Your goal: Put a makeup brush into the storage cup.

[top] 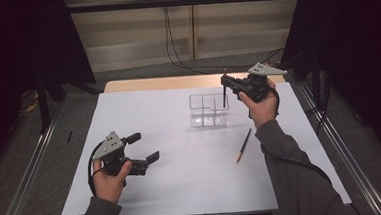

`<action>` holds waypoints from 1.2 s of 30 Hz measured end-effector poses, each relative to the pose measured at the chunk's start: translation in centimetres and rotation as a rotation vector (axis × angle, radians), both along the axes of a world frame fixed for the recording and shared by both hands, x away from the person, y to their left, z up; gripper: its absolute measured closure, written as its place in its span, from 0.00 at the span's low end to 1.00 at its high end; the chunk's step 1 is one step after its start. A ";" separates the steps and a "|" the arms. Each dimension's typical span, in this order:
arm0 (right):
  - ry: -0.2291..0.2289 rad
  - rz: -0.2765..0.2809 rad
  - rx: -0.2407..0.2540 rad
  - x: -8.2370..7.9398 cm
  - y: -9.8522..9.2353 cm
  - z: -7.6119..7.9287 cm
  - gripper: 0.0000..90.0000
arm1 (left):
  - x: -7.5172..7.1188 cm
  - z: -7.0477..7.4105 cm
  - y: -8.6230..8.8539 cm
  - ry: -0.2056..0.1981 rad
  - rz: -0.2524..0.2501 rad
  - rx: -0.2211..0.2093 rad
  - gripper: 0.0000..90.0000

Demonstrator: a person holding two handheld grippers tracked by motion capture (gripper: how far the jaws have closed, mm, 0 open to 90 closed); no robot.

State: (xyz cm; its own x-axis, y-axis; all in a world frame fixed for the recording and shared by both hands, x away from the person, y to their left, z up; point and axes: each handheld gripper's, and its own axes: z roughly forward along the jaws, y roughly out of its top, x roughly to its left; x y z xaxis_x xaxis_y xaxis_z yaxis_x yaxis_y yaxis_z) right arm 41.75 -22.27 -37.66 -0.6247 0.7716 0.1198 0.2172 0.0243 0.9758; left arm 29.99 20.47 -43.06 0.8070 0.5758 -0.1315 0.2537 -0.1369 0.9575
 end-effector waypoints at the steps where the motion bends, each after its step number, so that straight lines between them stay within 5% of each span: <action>1: 0.000 0.001 0.003 0.0 0.0 -0.1 0.94 | 0.0 0.0 0.0 -0.005 0.002 0.006 0.03; 36: 0.038 -0.005 0.011 -0.6 -0.8 -2.0 0.94 | 0.0 0.1 -0.2 -0.014 -0.012 0.012 0.03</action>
